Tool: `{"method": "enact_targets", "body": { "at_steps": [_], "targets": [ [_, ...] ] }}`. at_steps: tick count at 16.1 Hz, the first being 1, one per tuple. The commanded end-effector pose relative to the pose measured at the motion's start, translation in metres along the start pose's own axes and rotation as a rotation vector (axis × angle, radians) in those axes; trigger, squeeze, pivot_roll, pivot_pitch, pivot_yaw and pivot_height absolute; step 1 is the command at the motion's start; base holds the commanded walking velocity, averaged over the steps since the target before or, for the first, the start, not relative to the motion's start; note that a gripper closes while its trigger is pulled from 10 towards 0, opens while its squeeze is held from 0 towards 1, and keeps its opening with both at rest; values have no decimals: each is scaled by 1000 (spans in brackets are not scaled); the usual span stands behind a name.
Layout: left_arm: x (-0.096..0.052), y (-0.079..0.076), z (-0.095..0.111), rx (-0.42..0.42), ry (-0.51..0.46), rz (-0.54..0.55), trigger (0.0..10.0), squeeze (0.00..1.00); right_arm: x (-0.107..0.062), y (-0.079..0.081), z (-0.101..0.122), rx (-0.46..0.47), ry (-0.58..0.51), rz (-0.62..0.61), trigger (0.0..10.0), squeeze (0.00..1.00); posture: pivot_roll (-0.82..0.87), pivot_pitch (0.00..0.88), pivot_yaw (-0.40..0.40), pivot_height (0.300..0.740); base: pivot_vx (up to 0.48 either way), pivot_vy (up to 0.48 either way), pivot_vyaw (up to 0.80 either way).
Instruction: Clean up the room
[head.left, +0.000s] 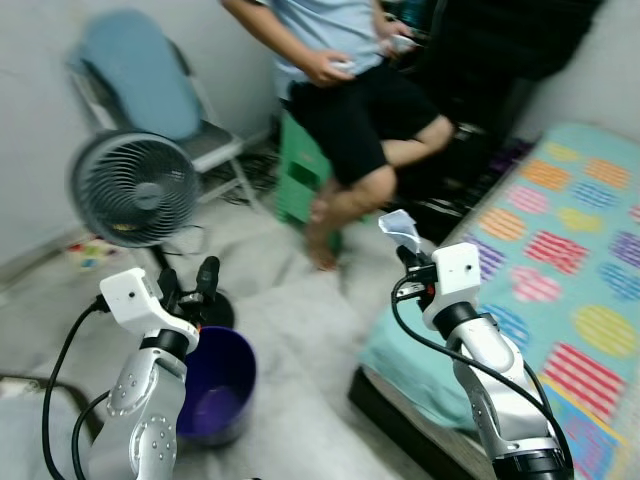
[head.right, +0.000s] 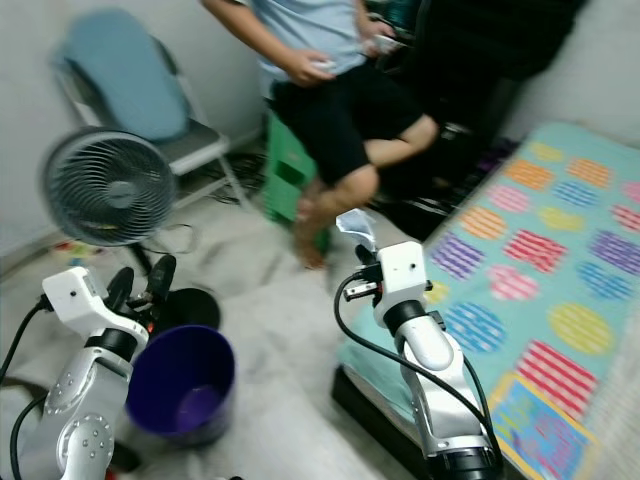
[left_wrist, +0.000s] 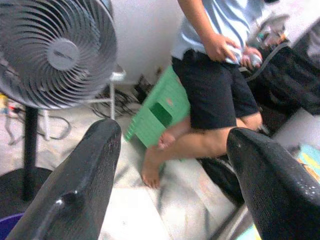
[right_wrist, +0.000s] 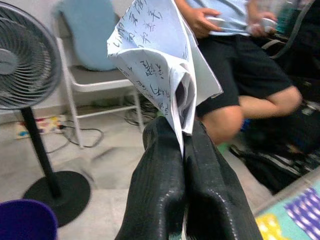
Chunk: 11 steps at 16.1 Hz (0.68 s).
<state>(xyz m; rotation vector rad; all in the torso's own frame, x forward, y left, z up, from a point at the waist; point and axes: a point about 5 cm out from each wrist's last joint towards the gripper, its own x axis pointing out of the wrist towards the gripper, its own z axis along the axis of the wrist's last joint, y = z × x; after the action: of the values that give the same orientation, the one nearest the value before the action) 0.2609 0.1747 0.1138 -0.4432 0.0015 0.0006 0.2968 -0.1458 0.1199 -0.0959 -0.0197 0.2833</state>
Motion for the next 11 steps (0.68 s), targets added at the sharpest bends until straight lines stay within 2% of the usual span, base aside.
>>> {"method": "enact_targets", "body": {
  "at_steps": [1, 3, 5, 7, 10, 11],
  "targets": [
    [0, -4, -2, -9, 8, -20, 10000, 0, -1, -5, 1, -11, -6, -16, 10000, 0, -59, 27, -15, 740, 0, 0, 500],
    [-1, -3, -2, -10, 6, -22, 10000, 0, -1, -6, 2, -8, -9, -21, 10000, 0, -60, 25, -14, 740, 0, 0, 0],
    [-7, 5, -3, 4, 14, 30, 10000, 0, -4, -10, 7, -60, -29, -34, 10000, 0, -60, 25, -14, 740, 0, 0, 0],
    [-14, 20, -9, 89, 92, 128, 10000, 0, -8, -20, 1, -83, -8, -86, 10000, 0, -52, 21, -21, 740, 0, 0, 0],
    [-12, 33, -11, 186, 145, 195, 10000, 0, -4, -16, 2, -83, -11, -82, 10000, 0, -54, 18, -16, 740, 0, 0, 0],
    [-11, 34, -11, 185, 147, 200, 10000, 0, -4, -16, 3, -84, -13, -81, 10000, 0, -54, 18, -16, 740, 0, 0, 0]
  ]
}}
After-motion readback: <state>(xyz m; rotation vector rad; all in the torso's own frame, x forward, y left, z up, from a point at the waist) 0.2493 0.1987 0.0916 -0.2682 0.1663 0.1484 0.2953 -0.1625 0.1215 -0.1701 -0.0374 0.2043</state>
